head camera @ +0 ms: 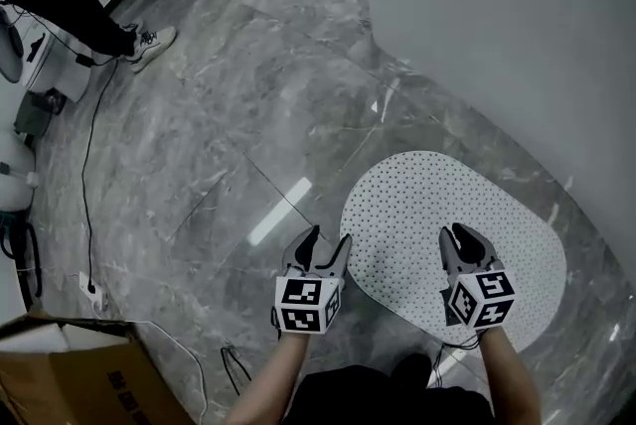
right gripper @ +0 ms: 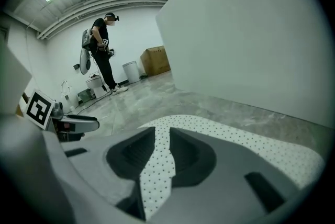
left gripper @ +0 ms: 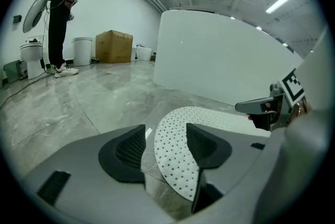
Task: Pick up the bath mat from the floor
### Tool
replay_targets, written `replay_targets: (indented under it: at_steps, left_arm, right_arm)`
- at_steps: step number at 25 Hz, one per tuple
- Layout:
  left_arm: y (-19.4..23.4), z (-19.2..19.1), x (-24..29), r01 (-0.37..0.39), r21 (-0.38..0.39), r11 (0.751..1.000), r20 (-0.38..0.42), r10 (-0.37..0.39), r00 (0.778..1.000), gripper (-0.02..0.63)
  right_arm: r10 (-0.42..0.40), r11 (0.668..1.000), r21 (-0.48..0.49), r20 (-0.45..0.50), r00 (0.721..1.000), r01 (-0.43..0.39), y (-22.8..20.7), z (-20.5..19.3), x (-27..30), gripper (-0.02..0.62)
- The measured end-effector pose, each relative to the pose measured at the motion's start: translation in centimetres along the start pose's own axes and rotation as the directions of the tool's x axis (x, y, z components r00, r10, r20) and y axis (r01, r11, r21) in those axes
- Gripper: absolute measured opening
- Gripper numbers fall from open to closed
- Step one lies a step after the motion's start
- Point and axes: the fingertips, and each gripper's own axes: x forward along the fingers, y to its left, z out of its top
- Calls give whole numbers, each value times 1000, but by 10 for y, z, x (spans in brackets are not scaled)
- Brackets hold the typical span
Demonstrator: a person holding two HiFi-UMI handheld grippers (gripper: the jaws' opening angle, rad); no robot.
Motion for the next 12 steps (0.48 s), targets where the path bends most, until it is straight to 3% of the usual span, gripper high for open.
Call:
replay_targets:
  at_steps: [12]
  left_arm:
    - [12, -45, 80, 19, 43, 999, -123, -14, 992, 284]
  right_arm:
    - [-20, 999, 41, -8, 1000, 20, -5, -30, 32, 89]
